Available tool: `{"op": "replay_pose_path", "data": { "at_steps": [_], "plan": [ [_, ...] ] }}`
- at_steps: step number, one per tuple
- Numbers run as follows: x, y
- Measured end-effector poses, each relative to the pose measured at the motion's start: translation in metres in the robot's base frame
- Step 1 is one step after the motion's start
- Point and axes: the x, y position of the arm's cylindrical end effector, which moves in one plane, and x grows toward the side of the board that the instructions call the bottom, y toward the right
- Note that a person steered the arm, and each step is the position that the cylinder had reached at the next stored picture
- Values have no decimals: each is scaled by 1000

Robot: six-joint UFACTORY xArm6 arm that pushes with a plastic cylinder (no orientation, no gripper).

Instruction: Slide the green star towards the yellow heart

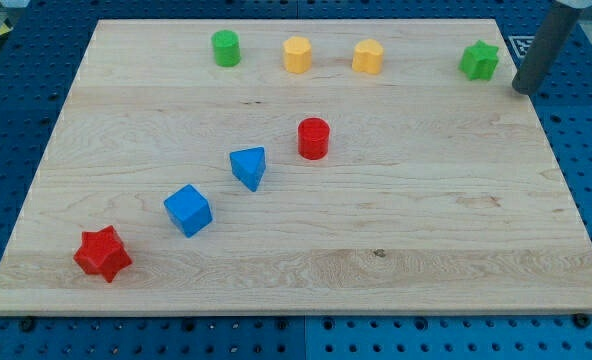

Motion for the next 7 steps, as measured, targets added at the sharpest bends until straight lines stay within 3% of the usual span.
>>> {"op": "replay_pose_path", "data": {
  "at_steps": [1, 7],
  "plan": [
    [-30, 2],
    [-39, -51]
  ]
}}
